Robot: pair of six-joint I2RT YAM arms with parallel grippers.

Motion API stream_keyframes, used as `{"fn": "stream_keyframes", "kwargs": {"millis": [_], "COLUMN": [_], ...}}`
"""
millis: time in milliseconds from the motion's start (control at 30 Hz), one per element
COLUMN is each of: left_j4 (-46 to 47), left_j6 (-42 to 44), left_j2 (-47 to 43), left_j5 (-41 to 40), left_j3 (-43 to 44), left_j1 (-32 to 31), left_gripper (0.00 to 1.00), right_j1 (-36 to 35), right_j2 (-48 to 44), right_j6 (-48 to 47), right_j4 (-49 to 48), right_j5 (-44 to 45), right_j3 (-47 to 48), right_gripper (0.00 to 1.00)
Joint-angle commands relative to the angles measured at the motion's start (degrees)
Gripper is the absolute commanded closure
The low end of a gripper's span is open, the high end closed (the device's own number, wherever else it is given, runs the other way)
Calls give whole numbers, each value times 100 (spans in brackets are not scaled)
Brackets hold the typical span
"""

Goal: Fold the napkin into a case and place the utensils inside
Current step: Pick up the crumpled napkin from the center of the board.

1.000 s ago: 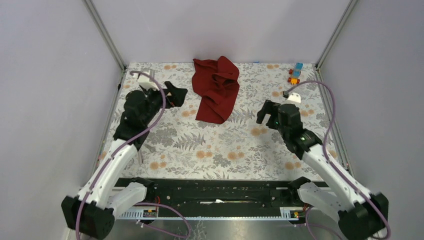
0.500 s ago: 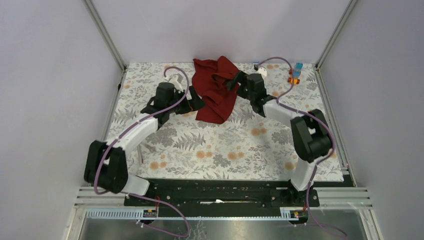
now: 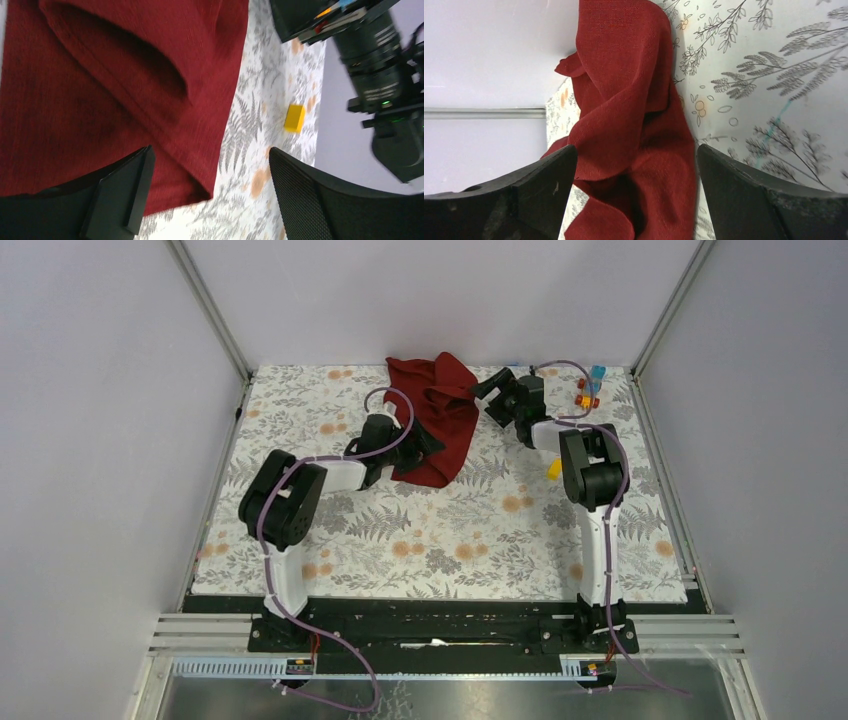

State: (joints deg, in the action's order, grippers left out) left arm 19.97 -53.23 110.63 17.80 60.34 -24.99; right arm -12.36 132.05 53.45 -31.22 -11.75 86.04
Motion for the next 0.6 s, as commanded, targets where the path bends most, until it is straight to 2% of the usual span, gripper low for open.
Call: {"fn": "stream_keyframes", "kwargs": {"millis": [0, 133, 367, 500, 567], "left_j4": [1560, 1911, 1859, 1629, 1487], "left_j6": [-873, -988, -756, -646, -657], "left_j2": [313, 498, 756, 690, 530], "left_j5": [-541, -865, -1021, -1112, -1199], "left_j3": [174, 76, 298, 331, 248], "left_j1": [4, -36, -40, -76, -95], "left_gripper": [14, 27, 38, 36, 37], "right_j1": [-56, -56, -56, -35, -7], "right_j2": [470, 789, 901, 555, 451], "right_j6": [807, 1103, 927, 407, 189], "right_j4": [-601, -908, -954, -712, -669], "right_j5": [-797, -959, -831, -476, -460], "right_j3": [658, 868, 939, 722, 678], "right_gripper": [6, 10, 18, 5, 3]}}
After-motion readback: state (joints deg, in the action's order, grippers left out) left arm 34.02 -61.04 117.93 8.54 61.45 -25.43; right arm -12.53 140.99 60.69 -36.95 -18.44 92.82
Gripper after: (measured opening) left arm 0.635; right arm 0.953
